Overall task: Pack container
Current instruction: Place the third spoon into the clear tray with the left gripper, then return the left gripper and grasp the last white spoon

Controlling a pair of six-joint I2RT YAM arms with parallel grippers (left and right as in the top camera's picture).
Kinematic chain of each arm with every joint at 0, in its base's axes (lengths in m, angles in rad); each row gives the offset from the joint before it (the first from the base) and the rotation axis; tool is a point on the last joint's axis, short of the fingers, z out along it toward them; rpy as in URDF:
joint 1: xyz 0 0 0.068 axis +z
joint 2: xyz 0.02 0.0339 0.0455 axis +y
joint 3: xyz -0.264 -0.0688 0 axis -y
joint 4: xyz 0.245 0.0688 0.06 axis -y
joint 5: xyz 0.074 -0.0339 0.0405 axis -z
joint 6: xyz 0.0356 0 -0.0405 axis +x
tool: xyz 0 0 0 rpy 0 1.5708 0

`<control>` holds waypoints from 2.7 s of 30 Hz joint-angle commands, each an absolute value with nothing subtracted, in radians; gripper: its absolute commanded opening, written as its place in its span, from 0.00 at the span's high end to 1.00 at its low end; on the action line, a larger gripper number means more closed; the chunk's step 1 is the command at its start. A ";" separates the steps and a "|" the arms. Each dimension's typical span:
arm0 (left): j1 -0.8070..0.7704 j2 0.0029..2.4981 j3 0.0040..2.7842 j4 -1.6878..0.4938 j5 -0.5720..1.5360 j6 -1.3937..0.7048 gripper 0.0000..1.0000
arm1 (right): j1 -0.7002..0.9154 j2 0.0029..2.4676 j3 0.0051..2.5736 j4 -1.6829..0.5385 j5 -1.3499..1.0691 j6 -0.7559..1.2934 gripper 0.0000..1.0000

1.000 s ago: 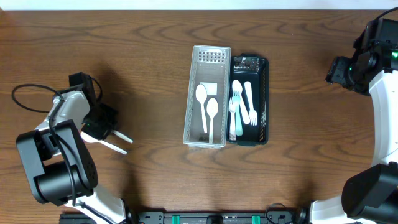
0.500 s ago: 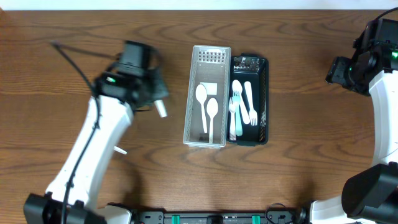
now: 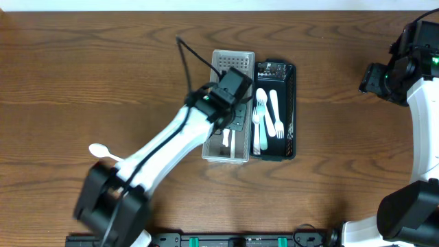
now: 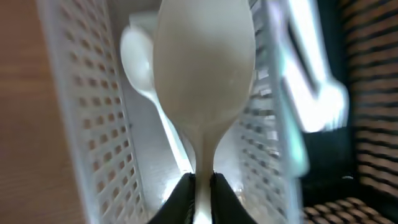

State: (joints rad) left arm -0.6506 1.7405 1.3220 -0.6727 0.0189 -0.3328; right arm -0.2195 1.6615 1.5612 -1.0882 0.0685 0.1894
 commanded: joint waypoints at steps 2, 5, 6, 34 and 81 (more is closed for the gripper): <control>-0.644 1.797 1.322 -0.675 0.023 -0.317 0.77 | -0.229 1.666 1.557 -1.093 0.078 0.178 0.30; -0.642 1.786 1.330 -0.672 0.022 -0.278 0.48 | -0.229 1.666 1.557 -1.092 0.078 0.178 0.30; -0.642 1.778 1.338 -0.677 0.022 -0.259 0.39 | -0.229 1.666 1.557 -1.092 0.078 0.178 0.30; 0.404 1.423 1.304 -1.113 -0.091 -0.888 0.11 | -0.229 1.666 1.557 -1.089 0.078 0.159 0.29; 0.442 1.788 0.850 -0.659 0.106 -0.737 0.65 | -0.229 1.666 1.557 -1.132 0.079 0.133 0.29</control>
